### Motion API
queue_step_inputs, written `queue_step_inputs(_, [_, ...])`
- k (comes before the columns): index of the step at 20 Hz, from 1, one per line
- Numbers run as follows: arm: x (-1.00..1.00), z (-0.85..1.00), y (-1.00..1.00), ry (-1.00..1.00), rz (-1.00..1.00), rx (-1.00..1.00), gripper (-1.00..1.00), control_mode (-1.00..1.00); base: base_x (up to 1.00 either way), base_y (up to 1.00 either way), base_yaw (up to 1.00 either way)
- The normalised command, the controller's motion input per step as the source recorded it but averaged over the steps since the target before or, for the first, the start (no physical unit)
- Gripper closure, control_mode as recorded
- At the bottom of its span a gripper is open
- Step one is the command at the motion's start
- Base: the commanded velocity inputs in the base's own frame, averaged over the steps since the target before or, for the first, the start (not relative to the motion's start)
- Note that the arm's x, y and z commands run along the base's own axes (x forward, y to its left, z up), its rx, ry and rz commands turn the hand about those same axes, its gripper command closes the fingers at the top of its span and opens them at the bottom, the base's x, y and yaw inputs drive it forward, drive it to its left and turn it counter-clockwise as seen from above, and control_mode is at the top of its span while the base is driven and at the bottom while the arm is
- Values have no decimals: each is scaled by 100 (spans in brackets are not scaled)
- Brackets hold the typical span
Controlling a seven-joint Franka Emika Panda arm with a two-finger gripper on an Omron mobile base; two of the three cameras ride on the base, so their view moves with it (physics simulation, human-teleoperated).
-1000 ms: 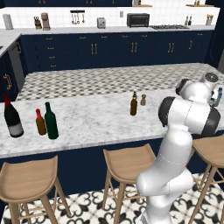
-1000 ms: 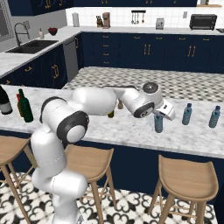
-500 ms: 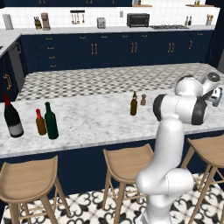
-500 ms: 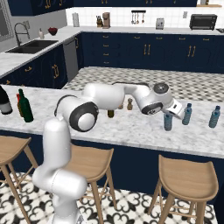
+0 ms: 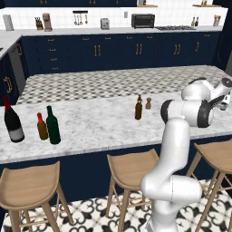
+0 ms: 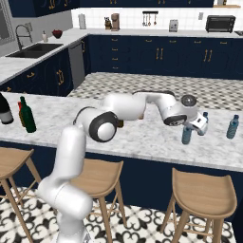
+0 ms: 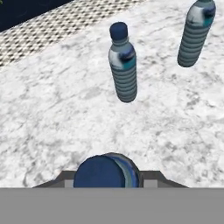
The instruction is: Move the plastic bottles in the middle to the plastics group, and the glass bottles in the middle to the glass group.
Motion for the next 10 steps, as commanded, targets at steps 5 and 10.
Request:
queue_step_inputs(5, [19, -30, 0, -3, 0, 0, 100, -100, 0, 0, 0])
queue_step_inputs(10, [34, -18, 0, -7, 0, 0, 100, -100, 0, 0, 0])
